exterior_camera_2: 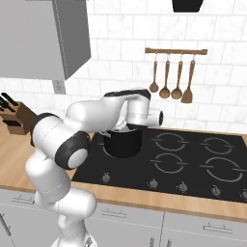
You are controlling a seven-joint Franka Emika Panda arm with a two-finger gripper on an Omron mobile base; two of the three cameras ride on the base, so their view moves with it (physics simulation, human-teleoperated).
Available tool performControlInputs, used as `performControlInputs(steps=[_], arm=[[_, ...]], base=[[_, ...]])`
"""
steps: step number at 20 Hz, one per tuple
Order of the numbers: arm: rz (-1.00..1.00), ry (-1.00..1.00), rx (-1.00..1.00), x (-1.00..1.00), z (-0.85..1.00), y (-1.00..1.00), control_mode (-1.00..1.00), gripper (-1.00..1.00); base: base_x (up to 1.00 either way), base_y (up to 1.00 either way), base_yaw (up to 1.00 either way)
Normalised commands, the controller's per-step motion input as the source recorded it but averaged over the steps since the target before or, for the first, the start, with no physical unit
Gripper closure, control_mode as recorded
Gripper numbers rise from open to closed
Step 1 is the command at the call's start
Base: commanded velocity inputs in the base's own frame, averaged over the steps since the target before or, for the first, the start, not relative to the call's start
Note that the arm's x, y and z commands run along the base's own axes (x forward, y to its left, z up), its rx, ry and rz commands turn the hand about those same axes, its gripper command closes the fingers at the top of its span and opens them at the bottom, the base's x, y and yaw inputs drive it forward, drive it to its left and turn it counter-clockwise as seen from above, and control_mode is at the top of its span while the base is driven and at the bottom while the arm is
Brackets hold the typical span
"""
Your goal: Put the garlic and lime in the pot. Retrieve the spatula and lightly stir the vegetables in the pot.
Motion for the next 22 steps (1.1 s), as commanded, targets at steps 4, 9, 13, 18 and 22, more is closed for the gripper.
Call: performControlInputs(steps=[4, 9, 13, 18, 22], arm=[[0.0, 0.23, 0.01, -0.11, -0.01, 0.02, -1.0, 1.0], [0.0, 0.22, 0.23, -0.12, -0.14, 0.17, -1.0, 1.0], [0.0, 0.0, 0.26, 0.0, 0.0, 0.01, -1.0, 1.0], [0.0, -0.03, 0.04, 0.01, -0.27, -0.11, -1.0, 1.0], [0.0, -0.19, 0.0, 0.0, -0.06, -0.25, -1.0, 1.0]], base=[[0.0, 0.0, 0.0], [0.0, 0.0, 0.0], [0.0, 0.0, 0.0], [0.0, 0.0, 0.0], [0.0, 0.0, 0.0]])
